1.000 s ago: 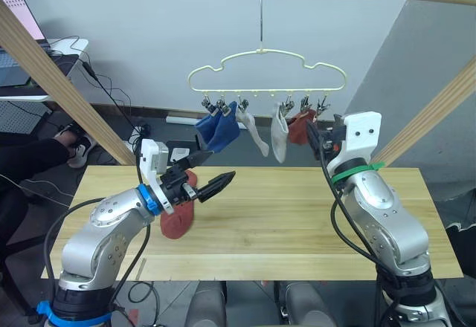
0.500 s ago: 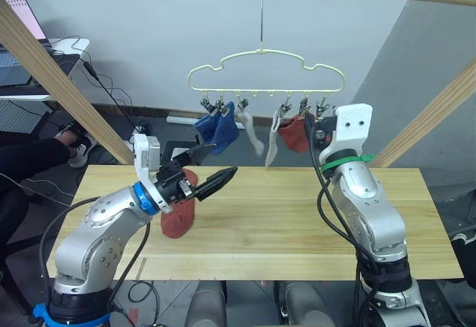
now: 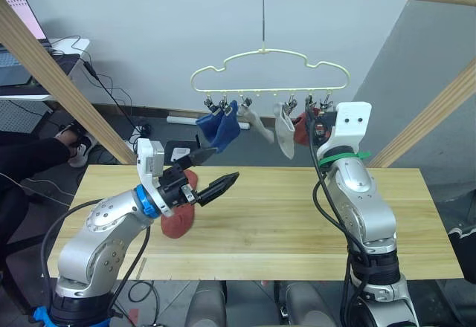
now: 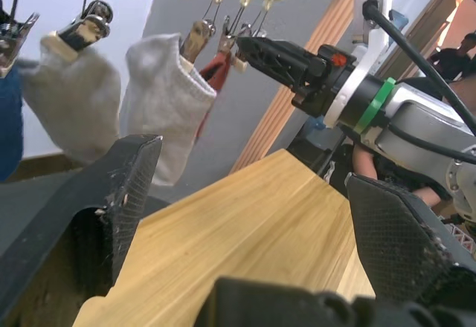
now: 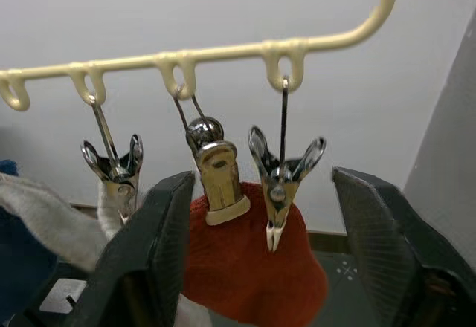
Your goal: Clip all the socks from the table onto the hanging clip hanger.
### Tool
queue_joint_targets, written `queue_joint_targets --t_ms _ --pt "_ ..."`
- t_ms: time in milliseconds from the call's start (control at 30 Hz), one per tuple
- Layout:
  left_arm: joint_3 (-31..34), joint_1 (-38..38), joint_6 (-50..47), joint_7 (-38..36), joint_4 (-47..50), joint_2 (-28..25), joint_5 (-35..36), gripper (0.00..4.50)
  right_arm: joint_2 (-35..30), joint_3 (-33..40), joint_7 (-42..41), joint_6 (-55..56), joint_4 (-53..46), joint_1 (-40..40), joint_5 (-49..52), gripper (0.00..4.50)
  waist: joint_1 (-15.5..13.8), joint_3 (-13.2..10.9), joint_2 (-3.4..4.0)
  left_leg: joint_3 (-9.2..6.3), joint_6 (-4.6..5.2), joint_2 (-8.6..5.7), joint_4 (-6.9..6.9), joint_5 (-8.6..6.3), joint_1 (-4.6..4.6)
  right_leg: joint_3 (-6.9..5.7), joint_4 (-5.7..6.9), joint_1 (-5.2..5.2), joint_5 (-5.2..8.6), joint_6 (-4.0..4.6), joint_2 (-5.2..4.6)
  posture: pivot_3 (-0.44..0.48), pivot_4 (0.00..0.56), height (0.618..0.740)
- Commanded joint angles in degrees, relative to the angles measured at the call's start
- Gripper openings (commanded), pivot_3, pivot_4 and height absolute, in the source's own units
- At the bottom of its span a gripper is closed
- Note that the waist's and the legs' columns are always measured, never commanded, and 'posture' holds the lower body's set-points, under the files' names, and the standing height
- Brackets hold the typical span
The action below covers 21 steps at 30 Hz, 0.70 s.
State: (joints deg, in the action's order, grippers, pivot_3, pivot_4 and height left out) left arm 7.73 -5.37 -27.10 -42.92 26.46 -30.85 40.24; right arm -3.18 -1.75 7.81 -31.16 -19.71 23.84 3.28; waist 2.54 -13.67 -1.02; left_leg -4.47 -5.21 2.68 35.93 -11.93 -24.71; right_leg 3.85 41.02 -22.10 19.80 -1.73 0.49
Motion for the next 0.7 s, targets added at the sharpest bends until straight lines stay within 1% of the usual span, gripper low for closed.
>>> queue_joint_targets --t_ms 33,433,700 --pt "0.13 -0.32 1.05 0.08 2.39 -0.07 -0.02 4.5 0.47 0.64 0.1 1.68 -1.05 1.57 -1.03 2.25 0.01 0.0 0.0 0.0 0.0 0.0 0.0 0.0 0.0 0.01 0.0 0.0 0.0 0.0 0.0 0.038 0.222 0.74" --pt "-0.85 -1.02 1.54 0.55 1.82 0.3 -1.16 4.5 1.46 1.27 0.21 2.18 0.51 2.47 -2.65 2.25 0.0 0.0 0.0 0.0 0.0 0.0 0.0 0.0 0.0 0.0 0.0 0.0 0.0 0.0 0.0 0.034 0.22 0.74" --pt "-0.73 -0.75 1.62 0.8 2.09 0.39 -1.38 4.5 3.19 2.25 1.94 2.67 2.46 3.98 -3.35 2.25 -0.02 0.0 0.0 0.0 0.0 0.0 0.0 0.0 0.0 0.0 0.0 0.0 0.0 0.0 0.0 0.041 0.22 0.74"
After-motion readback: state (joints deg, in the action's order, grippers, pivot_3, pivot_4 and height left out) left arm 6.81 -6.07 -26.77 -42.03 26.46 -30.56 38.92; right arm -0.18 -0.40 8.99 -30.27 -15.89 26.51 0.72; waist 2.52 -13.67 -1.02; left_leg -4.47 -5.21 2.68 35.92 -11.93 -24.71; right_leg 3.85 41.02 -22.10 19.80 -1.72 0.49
